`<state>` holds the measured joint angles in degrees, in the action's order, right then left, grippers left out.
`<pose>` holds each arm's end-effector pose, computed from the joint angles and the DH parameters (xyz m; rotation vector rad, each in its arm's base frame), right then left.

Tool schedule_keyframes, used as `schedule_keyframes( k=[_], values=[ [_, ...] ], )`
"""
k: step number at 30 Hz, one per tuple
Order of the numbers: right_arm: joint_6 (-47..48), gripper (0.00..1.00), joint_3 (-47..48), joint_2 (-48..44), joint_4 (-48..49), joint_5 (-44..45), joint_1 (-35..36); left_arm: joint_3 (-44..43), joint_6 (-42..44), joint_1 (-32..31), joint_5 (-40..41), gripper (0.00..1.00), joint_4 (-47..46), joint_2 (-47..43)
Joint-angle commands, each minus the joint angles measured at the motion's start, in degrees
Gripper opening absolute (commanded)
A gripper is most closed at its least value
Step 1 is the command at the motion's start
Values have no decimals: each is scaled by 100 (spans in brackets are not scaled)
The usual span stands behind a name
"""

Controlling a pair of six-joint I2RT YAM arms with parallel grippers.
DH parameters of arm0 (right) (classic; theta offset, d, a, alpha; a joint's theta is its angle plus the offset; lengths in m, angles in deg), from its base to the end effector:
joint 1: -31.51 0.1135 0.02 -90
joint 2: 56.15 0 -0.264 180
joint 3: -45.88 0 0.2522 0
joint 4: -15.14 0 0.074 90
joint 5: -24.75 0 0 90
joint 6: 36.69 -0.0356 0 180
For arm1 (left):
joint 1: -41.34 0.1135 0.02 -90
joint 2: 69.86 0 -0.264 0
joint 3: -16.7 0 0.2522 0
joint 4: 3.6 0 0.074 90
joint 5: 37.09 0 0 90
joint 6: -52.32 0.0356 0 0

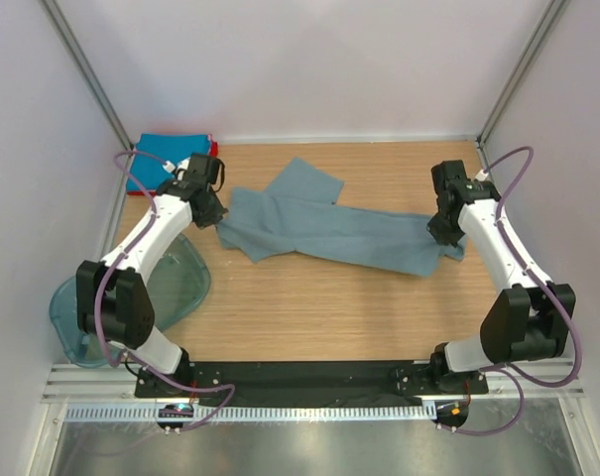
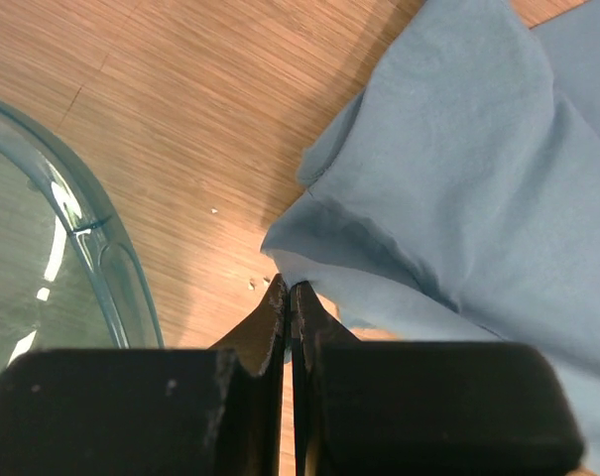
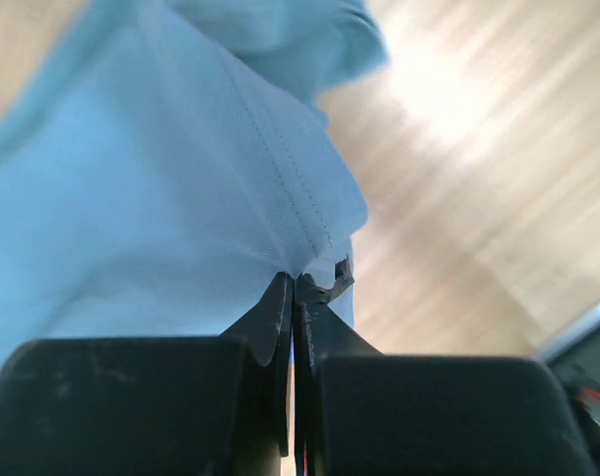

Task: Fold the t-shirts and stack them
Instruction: Flatten the tshirt out

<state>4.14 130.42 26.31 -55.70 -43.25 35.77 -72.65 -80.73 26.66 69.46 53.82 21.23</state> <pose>0.2764 0.0072 0.2846 1.0942 2.3962 -0.2352 0.3242 -0.0745 0.2770 -0.7200 2.4333 -0.0147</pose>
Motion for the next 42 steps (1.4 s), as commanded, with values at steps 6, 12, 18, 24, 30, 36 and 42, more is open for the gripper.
schedule_keyframes(
  k=[6,12,18,24,30,36,42],
  values=[
    [187,1,655,532,-1000,314,93,141,42,-105,181,0,-33,-285],
    [452,2,541,2102,1322,-696,497,282,77,-132,348,0,-59,-153],
    [478,24,937,2978,1568,-750,884,256,191,-149,489,0,2,-214],
    [592,54,1543,2504,841,-469,762,124,235,-150,559,0,81,-188],
    [207,55,1852,1724,-477,-389,166,124,218,-158,410,0,11,-162],
    [-400,49,237,520,-393,-1101,-617,229,227,-158,348,0,-68,-214],
    [-857,50,-1452,-203,1171,-1654,-917,212,306,-149,313,0,-68,-232]
  ],
)
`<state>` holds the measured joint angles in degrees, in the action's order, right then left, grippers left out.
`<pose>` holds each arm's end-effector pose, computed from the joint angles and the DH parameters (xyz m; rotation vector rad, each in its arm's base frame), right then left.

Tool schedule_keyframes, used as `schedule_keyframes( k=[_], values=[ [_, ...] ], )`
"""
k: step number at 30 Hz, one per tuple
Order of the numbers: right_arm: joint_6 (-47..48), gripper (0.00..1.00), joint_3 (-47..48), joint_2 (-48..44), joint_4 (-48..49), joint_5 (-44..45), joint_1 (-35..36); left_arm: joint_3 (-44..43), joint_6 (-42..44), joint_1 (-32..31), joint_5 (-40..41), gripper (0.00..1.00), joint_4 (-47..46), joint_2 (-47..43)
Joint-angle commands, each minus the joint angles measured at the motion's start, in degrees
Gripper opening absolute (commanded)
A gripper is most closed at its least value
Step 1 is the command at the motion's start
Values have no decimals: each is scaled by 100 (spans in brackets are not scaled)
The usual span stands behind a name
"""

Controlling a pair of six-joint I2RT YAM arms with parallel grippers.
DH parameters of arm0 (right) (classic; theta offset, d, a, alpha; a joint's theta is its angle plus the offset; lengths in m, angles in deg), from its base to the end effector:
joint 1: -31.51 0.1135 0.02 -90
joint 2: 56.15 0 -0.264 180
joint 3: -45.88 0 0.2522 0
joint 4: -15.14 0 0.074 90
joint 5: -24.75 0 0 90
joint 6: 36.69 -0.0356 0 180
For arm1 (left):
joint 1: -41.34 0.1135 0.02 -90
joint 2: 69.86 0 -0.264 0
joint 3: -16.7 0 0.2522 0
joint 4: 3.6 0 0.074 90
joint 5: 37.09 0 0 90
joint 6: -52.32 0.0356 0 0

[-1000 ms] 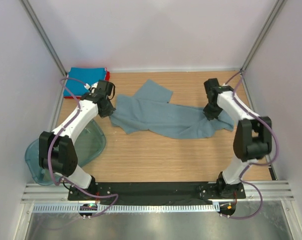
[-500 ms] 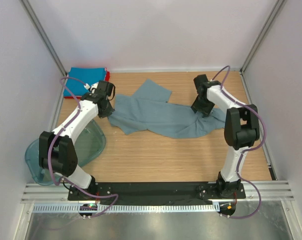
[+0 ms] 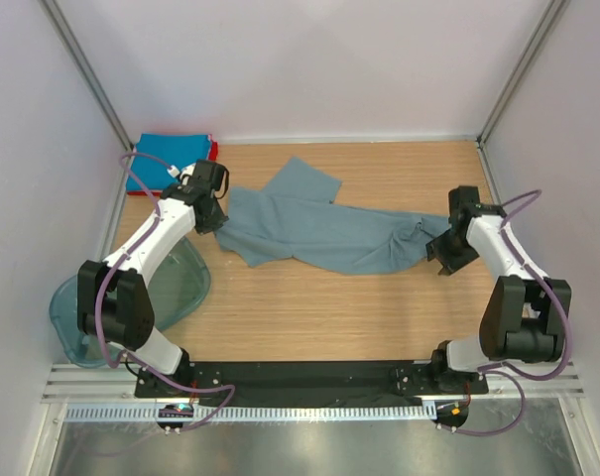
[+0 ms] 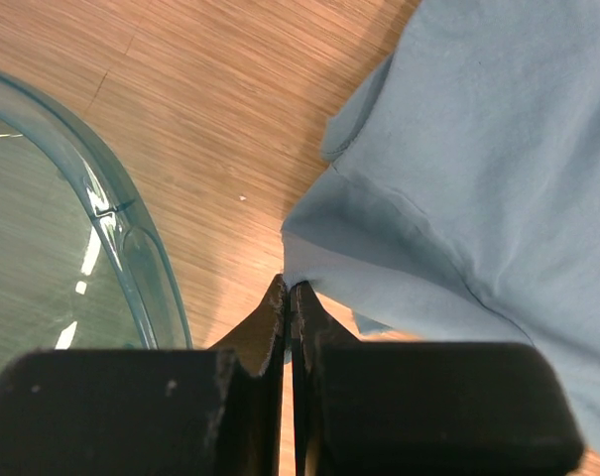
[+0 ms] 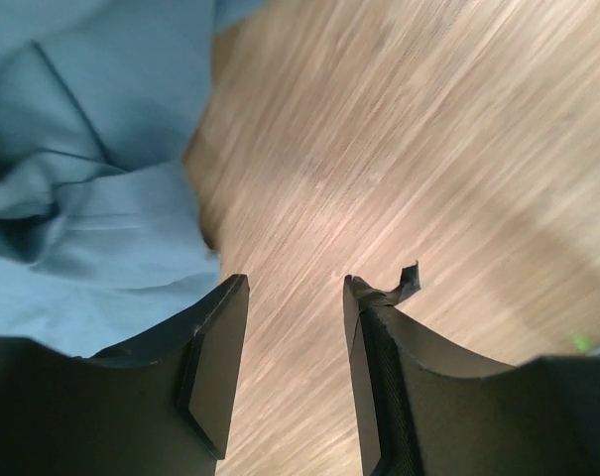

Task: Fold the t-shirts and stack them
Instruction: Flatten the tshirt out

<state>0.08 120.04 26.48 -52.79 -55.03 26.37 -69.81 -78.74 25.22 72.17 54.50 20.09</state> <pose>0.2596 -0.0297 0.2322 1.4170 2.4746 -0.0943 0.3134 -0.0783 0.2678 -0.6575 2.4652 0.0704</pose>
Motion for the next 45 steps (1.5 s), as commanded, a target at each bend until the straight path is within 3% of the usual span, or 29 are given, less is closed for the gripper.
schedule_keyframes(
  k=[1,6,10,18,33,45],
  values=[
    [-616,51,-685,-273,1291,-538,14,-73,98,-5,-1,0,-136,-118],
    [-996,52,-1232,-406,2190,-530,14,-108,72,-23,-90,0,-171,-75],
    [-1093,52,-1461,-546,2376,-354,14,-117,72,-49,-99,0,-171,-65],
    [-1347,51,-1470,-1099,1849,129,14,-116,80,-119,-64,0,-162,-57],
    [-1216,52,-1918,-643,3324,-231,14,-187,19,-172,7,0,-162,48],
    [-1058,44,-1997,-362,3703,-222,14,-292,19,-199,77,0,-127,101]
  ],
)
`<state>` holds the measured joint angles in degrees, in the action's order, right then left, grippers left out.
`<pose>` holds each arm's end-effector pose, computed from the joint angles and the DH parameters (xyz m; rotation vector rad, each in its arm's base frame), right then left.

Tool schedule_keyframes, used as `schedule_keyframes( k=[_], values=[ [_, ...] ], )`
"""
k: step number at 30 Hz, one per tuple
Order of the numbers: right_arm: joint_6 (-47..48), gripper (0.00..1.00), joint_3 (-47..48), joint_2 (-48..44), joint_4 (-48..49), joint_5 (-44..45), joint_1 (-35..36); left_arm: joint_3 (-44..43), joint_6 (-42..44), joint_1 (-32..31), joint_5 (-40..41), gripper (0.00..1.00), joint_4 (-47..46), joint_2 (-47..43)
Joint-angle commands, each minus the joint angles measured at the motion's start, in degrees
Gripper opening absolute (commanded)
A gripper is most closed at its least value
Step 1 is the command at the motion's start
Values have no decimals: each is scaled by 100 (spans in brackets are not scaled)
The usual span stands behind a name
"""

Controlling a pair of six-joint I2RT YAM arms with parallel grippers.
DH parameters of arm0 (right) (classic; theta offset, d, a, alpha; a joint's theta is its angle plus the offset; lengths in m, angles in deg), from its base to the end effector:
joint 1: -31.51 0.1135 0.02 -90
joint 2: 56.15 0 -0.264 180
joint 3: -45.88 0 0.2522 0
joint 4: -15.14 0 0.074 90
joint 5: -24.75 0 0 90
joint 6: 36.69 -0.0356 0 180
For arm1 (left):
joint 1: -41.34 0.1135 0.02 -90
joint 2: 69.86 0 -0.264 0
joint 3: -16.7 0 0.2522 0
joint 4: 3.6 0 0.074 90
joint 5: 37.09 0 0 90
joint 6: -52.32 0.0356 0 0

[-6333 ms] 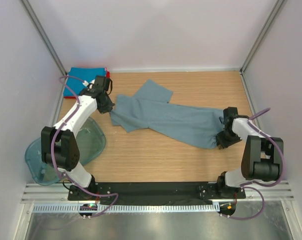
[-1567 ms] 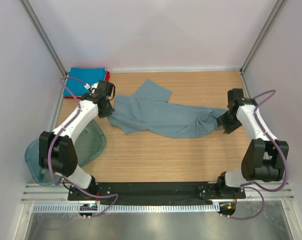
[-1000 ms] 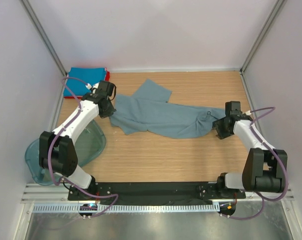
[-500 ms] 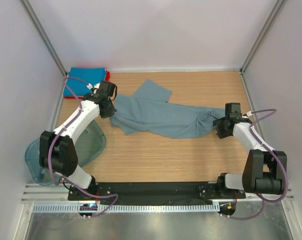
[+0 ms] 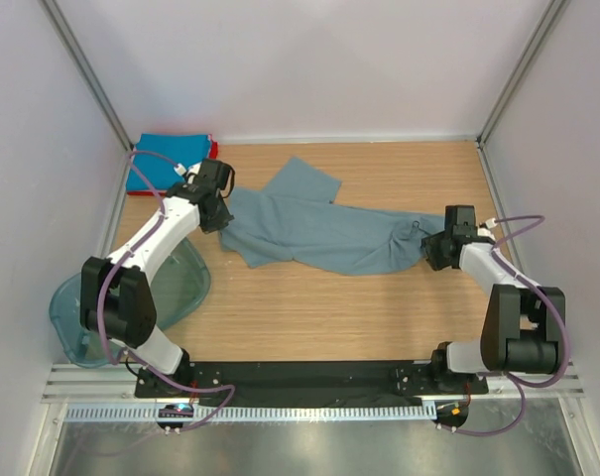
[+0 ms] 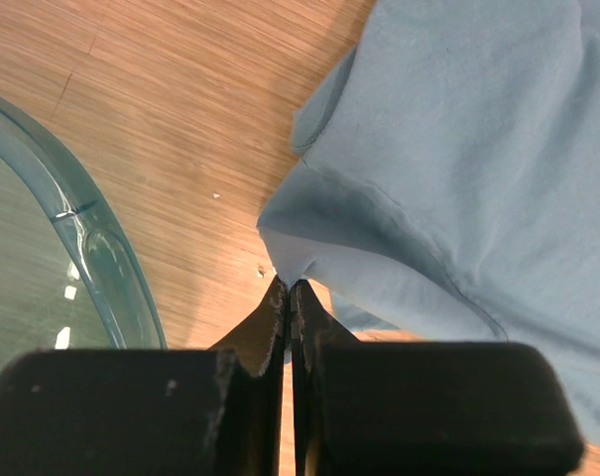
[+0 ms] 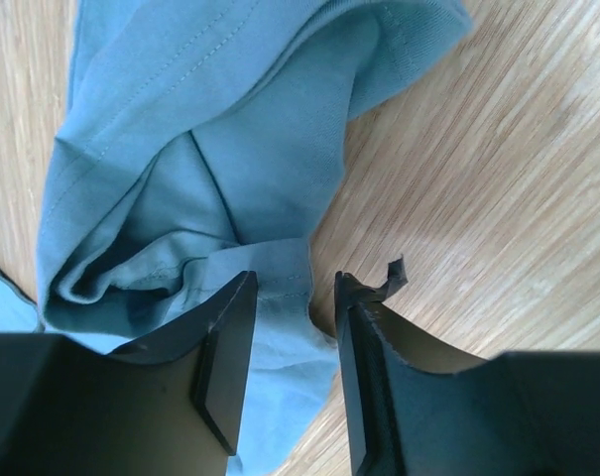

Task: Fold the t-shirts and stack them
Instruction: Flatten the tshirt out

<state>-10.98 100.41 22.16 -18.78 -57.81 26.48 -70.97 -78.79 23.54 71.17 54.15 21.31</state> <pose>0.2543 -0.0270 0.1779 1.5074 2.0948 0.2236 0.3166 -0.0899 0.2675 -0.6187 2.4789 0.0355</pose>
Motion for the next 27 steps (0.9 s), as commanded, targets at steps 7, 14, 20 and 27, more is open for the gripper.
schedule_keyframes(
  k=[7,14,20,27],
  values=[
    [92,18,-61,124,294,205,3,-194,15,-30,222,0,-66,-3],
    [504,1,88,-481,-478,793,-6,-491,-117,-30,205,0,31,-144],
    [813,1,1957,-1309,-2970,2126,-120,-1283,-573,-30,-15,0,320,-381],
    [1217,1,5189,-984,-4890,2833,-120,-2715,-1461,-30,-859,0,514,-670]
  ],
)
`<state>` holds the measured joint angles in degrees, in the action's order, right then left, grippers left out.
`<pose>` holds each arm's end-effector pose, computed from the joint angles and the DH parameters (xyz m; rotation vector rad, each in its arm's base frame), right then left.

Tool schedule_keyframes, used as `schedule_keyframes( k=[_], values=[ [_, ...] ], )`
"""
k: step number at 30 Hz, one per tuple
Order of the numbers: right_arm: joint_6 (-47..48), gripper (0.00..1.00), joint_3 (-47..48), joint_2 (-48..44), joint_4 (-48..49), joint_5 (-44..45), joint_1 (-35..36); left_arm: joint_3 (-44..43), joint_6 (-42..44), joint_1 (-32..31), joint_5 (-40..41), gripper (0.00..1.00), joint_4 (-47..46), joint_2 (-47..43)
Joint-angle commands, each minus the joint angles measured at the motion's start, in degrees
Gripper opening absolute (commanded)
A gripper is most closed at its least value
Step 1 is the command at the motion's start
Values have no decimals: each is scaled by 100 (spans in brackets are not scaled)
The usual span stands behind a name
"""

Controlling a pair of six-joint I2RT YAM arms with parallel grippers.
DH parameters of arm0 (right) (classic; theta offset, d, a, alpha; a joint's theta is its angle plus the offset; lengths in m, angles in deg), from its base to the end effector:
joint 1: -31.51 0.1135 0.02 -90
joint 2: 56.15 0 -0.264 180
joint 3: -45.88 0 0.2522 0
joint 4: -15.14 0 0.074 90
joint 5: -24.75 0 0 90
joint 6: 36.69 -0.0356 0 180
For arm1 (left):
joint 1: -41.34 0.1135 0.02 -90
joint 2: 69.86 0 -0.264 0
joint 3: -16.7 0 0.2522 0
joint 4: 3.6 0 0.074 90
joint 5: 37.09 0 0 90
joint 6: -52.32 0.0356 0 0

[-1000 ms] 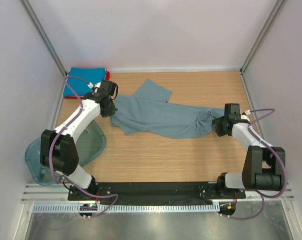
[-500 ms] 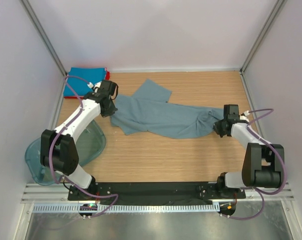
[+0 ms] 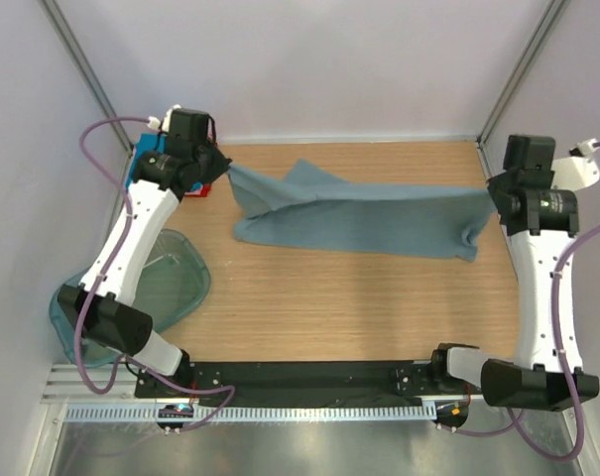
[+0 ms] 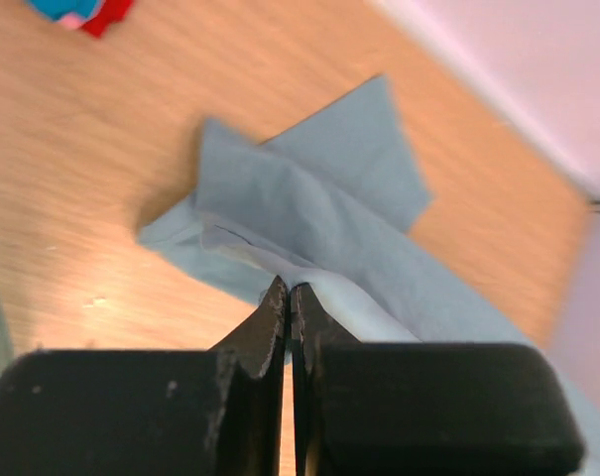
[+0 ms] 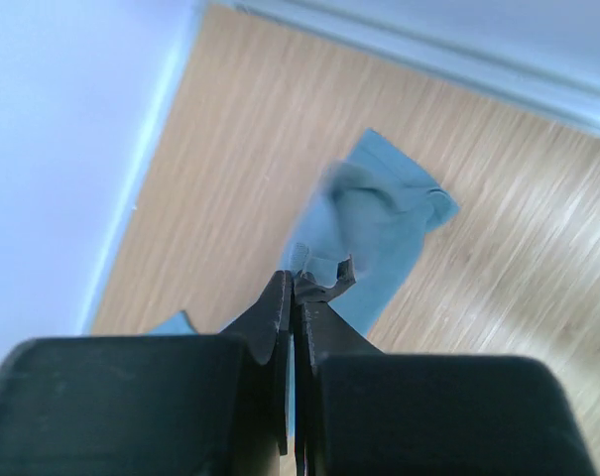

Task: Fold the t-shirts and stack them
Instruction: Flatten the tshirt out

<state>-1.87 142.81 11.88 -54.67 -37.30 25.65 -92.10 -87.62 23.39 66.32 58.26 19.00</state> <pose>0.2189 -0.0392 0.4112 1.3173 1.7479 -0.0775 0.3190 -0.0947 0.3909 -0.7496 2.1774 -0.3485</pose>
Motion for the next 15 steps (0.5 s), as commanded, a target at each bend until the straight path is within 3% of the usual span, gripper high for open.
schedule_keyframes(
  k=[1,6,9,13,15],
  values=[
    [454,1,1198,70,-1433,757,-46,-934,-657,-50,-426,0,156,-527],
    [894,1,3155,228,-2339,686,-46,-1718,-939,-129,-330,0,429,-1474],
    [1000,1,4115,220,-2734,187,-46,-2017,-1114,-121,-418,0,419,-2019],
    [939,1,4751,45,-3657,-612,-37,-2430,-1457,-129,-786,0,1023,-2320],
    [870,1,4359,-524,-3685,-781,-37,-2694,-1545,-121,-1093,0,1254,-2355]
  ],
)
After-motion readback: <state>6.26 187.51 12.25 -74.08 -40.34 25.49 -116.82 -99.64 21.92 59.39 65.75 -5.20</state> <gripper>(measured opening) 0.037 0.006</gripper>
